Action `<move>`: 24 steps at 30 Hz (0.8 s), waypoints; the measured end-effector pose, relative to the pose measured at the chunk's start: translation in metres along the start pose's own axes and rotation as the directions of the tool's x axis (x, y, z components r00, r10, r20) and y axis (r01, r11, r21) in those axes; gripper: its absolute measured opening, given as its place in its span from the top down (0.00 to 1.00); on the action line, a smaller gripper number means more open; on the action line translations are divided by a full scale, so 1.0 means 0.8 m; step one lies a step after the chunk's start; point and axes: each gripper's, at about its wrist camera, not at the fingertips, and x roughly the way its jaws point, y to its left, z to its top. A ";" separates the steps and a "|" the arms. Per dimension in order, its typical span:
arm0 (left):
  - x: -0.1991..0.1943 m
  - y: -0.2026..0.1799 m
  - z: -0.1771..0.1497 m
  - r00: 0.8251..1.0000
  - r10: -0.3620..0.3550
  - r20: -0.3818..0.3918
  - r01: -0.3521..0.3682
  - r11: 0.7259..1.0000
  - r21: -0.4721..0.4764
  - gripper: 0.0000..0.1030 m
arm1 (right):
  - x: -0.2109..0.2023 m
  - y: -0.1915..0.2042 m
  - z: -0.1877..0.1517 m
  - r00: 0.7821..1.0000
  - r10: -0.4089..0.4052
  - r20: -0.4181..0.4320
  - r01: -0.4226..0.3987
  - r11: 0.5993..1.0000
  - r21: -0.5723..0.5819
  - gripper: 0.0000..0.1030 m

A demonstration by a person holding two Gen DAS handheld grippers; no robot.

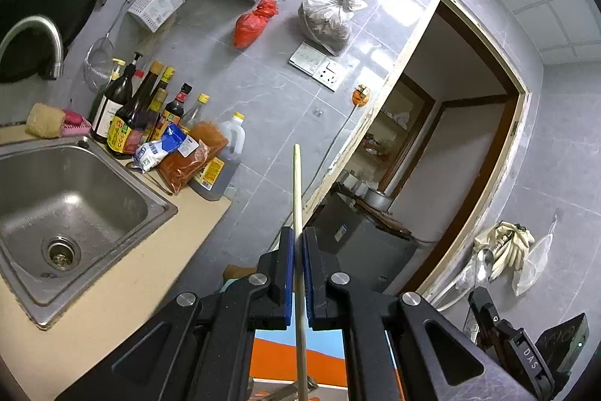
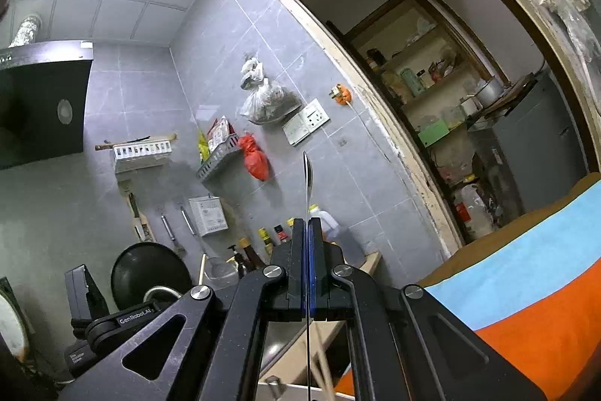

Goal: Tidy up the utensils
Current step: 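Lift the chopstick and silver utensils and carry them over the white holder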

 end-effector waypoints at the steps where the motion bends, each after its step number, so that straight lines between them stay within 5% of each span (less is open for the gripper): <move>1: 0.001 0.001 -0.005 1.000 0.001 0.003 -0.001 1.000 -0.003 0.95 | 0.004 -0.002 -0.006 1.000 -0.007 0.001 0.007 1.000 0.000 0.99; 8: -0.003 0.002 -0.044 0.999 0.020 0.049 -0.020 1.000 -0.002 0.95 | 0.007 -0.016 -0.031 0.999 -0.023 -0.027 0.022 0.999 -0.022 0.99; 24: -0.005 -0.022 -0.074 0.990 0.056 0.131 -0.080 0.980 0.185 0.95 | 0.009 -0.029 -0.047 0.998 -0.018 -0.062 0.014 0.998 -0.065 0.99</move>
